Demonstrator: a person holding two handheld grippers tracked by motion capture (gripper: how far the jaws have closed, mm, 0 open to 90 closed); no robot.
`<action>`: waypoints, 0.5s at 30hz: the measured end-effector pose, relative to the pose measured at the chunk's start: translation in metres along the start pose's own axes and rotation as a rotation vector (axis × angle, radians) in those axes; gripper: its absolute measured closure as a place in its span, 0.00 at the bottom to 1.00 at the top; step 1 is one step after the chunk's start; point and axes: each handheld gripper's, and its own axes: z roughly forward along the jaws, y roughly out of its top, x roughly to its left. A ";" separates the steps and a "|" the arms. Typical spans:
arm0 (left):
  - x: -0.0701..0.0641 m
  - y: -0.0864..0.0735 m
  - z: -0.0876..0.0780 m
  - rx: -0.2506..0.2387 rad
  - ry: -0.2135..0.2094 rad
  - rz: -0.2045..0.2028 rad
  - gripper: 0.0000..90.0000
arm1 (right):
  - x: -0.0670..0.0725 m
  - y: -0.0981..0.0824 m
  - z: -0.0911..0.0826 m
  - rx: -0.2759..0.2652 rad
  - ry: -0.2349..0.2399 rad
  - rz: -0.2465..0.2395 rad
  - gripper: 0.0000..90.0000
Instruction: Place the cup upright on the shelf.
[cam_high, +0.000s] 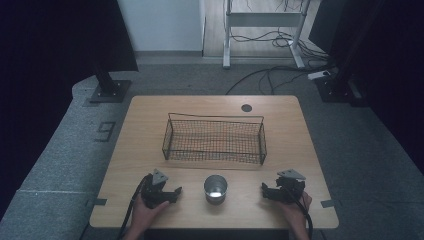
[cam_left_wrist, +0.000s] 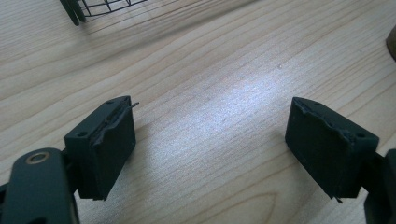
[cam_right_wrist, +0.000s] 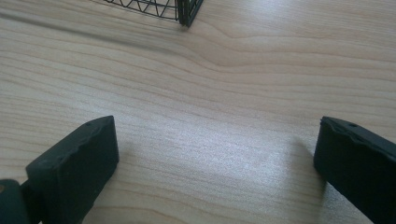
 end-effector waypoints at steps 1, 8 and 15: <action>0.000 0.000 0.000 0.000 0.000 0.000 0.18 | 0.000 0.000 0.000 0.000 0.000 0.000 0.00; 0.000 0.000 0.000 0.000 0.000 0.000 0.18 | 0.002 0.001 0.001 -0.003 -0.001 0.003 0.01; 0.000 0.000 0.000 0.000 0.000 -0.001 0.18 | 0.004 -0.001 -0.002 -0.018 0.005 -0.006 0.07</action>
